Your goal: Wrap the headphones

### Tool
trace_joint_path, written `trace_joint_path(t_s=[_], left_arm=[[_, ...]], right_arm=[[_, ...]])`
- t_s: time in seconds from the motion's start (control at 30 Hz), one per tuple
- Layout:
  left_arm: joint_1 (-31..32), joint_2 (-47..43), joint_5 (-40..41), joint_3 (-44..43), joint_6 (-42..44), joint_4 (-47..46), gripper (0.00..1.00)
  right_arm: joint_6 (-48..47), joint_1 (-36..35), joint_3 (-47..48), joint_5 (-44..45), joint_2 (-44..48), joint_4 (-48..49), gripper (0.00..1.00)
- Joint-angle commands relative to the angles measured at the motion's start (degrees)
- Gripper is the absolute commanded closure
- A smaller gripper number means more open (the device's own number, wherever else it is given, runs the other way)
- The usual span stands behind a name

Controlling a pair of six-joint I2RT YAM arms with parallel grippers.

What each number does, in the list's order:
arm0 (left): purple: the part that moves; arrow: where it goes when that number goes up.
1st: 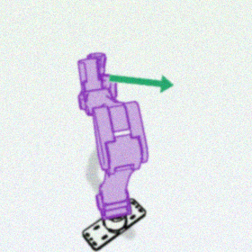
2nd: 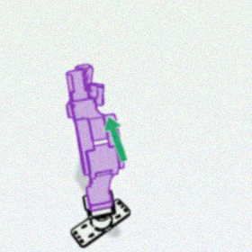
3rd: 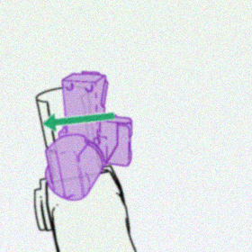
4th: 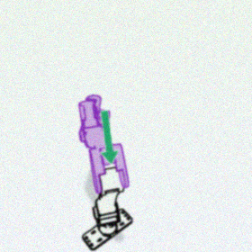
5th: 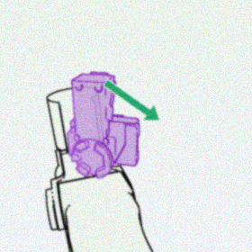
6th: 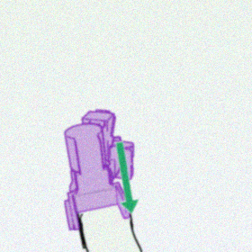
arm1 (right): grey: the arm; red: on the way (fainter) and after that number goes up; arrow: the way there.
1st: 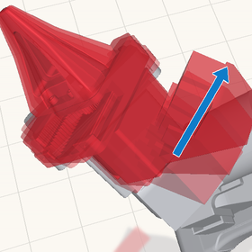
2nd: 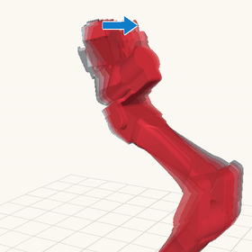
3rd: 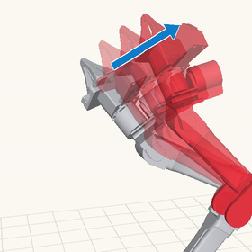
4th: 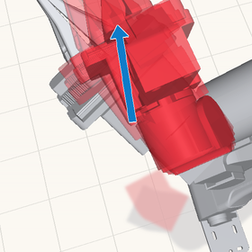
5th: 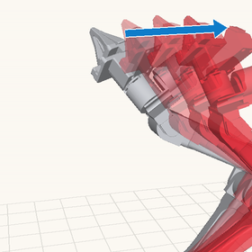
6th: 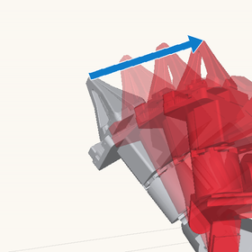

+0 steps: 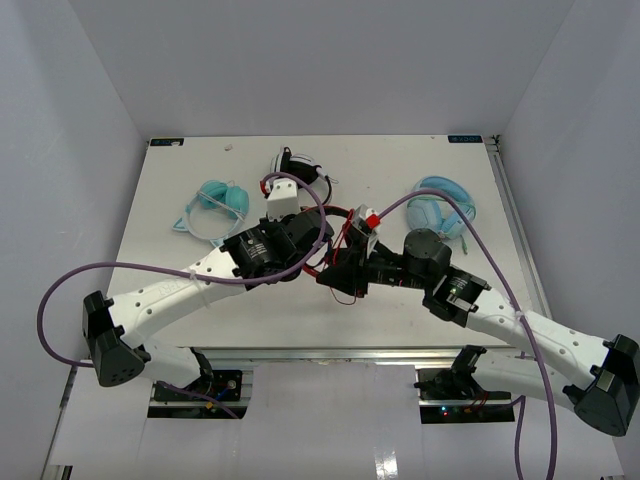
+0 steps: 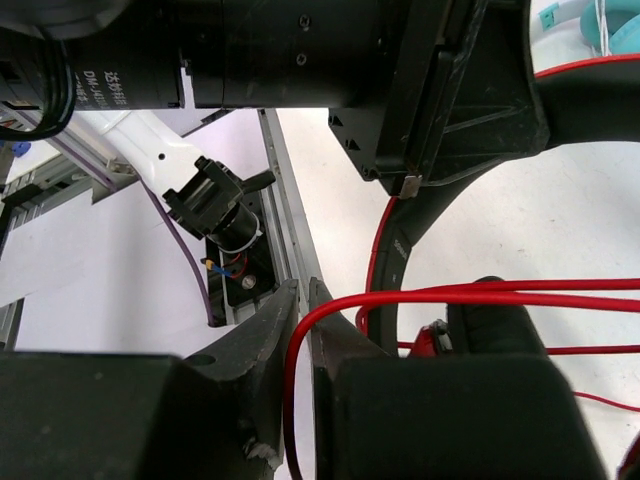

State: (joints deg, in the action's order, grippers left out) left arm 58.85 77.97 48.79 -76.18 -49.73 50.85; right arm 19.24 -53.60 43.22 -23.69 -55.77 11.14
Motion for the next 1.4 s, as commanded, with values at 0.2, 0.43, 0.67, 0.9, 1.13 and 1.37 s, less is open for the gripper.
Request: trace_joint_path(t_s=[0.2, 0.43, 0.67, 0.9, 1.13, 1.37], left_arm=[[-0.05, -0.34, 0.09, -4.19, -5.27, -1.14, 1.00], [-0.05, -1.42, 0.02, -4.42, -6.52, -1.10, 1.00], [-0.05, -3.35, -0.45, -3.72, -8.02, -1.98, 1.00], [-0.05, -4.60, 0.51, -4.70, -9.83, -2.04, 1.00], [-0.05, -6.55, 0.82, -3.80, -11.06, -2.96, 1.00], [-0.13, -8.35, 1.21, -1.53, -12.05, -4.28, 1.00]], right_arm=[[-0.17, -8.31, -1.40, 10.31, 0.32, 4.79, 0.86], [-0.52, -14.57, -4.45, 23.18, 0.37, 6.00, 0.88], [-2.01, -19.87, -6.21, 34.67, -1.45, 9.16, 0.91], [-3.66, -24.11, -6.19, 42.03, -3.29, 12.22, 0.89], [-3.28, -26.44, -9.01, 47.86, -4.55, 16.91, 0.88], [-3.95, -27.94, -13.04, 51.48, -6.68, 24.36, 0.85]])
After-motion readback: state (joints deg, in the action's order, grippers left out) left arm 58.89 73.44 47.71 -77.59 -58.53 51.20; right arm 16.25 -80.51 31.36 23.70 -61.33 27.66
